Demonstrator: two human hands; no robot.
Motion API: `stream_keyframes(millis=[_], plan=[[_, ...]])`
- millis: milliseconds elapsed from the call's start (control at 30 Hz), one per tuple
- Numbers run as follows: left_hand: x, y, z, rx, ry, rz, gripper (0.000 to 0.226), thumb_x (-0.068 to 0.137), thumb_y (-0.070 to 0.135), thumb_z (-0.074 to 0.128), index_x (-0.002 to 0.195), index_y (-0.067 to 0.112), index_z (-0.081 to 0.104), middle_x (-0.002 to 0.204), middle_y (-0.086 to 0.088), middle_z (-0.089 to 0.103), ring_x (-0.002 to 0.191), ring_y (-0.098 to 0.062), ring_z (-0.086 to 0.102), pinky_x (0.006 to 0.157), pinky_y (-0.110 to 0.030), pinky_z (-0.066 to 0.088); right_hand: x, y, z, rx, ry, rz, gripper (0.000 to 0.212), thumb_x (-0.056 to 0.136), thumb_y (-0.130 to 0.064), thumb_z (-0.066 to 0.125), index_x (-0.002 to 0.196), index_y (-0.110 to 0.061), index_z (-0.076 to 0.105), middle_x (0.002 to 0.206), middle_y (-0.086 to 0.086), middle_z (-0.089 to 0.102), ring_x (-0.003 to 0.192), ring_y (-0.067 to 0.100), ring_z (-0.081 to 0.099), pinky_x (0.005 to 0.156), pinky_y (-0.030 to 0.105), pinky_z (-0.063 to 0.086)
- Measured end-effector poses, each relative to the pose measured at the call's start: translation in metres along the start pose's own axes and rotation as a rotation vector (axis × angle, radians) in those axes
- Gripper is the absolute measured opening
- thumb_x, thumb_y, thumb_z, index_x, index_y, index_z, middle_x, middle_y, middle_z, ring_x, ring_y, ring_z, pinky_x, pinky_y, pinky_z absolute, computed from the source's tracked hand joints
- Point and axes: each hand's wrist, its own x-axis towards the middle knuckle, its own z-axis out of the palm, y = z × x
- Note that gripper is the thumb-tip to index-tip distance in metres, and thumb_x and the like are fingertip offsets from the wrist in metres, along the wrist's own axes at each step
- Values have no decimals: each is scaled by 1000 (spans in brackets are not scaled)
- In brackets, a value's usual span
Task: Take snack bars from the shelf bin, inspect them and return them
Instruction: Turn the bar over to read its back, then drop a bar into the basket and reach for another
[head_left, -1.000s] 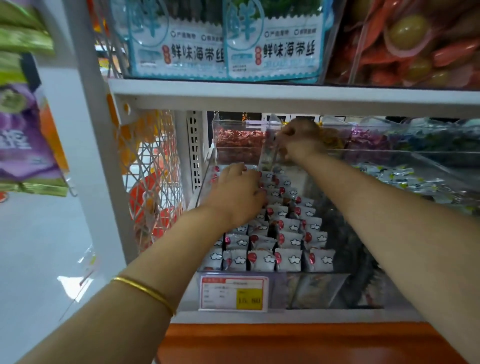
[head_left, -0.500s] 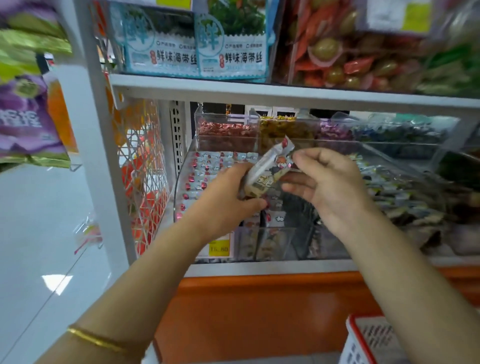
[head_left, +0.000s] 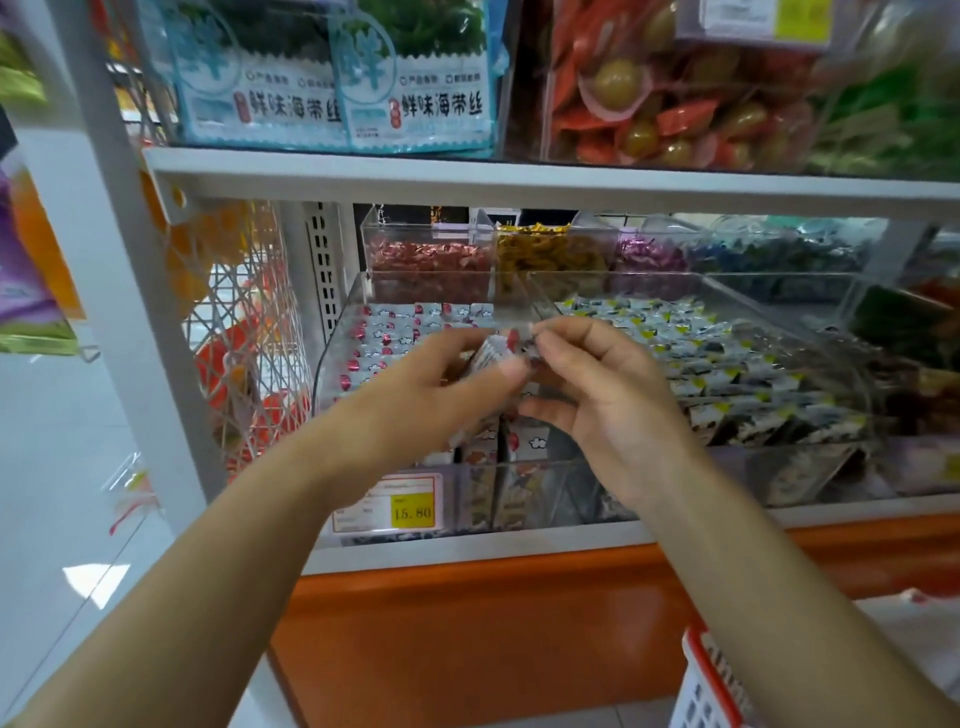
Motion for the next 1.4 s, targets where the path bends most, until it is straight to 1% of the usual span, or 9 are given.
stream_keyframes(millis=[100, 200, 400, 567, 867, 967, 1100, 1267, 1400], plan=[[1, 3, 1, -140, 36, -17, 40, 71, 73, 45, 104, 51, 51, 103, 26, 56, 99, 4, 52, 82, -30, 47, -1, 2, 4, 26, -81, -38, 10, 76, -19, 62, 84, -16, 66, 84, 1, 65, 79, 12, 64, 61, 25, 54], [4, -1, 3, -185, 29, -13, 47, 78, 72, 41, 113, 45, 57, 113, 13, 65, 109, -9, 58, 96, -44, 43, -3, 2, 5, 72, -108, -62, 13, 71, -17, 63, 83, -14, 65, 80, 1, 61, 75, 13, 62, 59, 25, 54], [0, -4, 5, -228, -27, 129, 42, 79, 63, 43, 116, 48, 57, 120, 12, 63, 115, -12, 57, 101, -49, 40, -7, -1, 3, 149, -193, -106, 6, 75, -12, 65, 78, -17, 68, 87, -1, 67, 76, 10, 61, 58, 21, 50], [-2, -6, 4, -235, -37, 211, 47, 78, 57, 50, 124, 52, 50, 131, 16, 55, 123, -11, 50, 105, -47, 35, -9, -6, -1, 178, -289, -101, 24, 76, -4, 56, 69, -20, 71, 92, -4, 69, 81, 12, 58, 64, 20, 48], [-8, 5, 21, -247, -143, 298, 62, 74, 66, 56, 133, 57, 37, 146, 17, 38, 136, -17, 36, 109, -52, 26, -25, -28, -18, 114, -310, -114, 27, 74, 1, 52, 65, -16, 71, 92, 4, 68, 92, 28, 51, 84, 43, 37], [-3, 16, 45, -230, -181, 289, 73, 69, 74, 57, 135, 55, 32, 149, 22, 31, 136, -9, 35, 107, -43, 32, -37, -45, -40, 58, -240, -164, 17, 74, -4, 58, 70, -15, 70, 92, 5, 68, 87, 22, 59, 74, 35, 47], [-3, 25, 86, -143, -148, 297, 71, 70, 78, 50, 135, 57, 29, 142, 36, 29, 126, 18, 31, 91, -7, 38, -67, -58, -95, -51, 41, -170, 9, 76, -15, 60, 73, -21, 66, 90, 9, 63, 71, 12, 62, 57, 23, 52], [12, 49, 152, 157, -114, 380, 49, 92, 44, 47, 138, 33, 37, 132, 14, 40, 122, -2, 38, 101, -27, 40, -121, -36, -188, -585, 412, -58, 19, 92, -19, 54, 76, -28, 60, 76, -5, 58, 69, 14, 57, 63, 33, 48], [34, 56, 220, 373, -278, 406, 50, 93, 29, 54, 140, 18, 39, 143, -3, 40, 127, -14, 38, 92, -15, 29, -170, 32, -254, -585, 653, 218, 19, 96, -7, 47, 79, -13, 49, 78, 10, 57, 55, 10, 63, 48, 24, 53]])
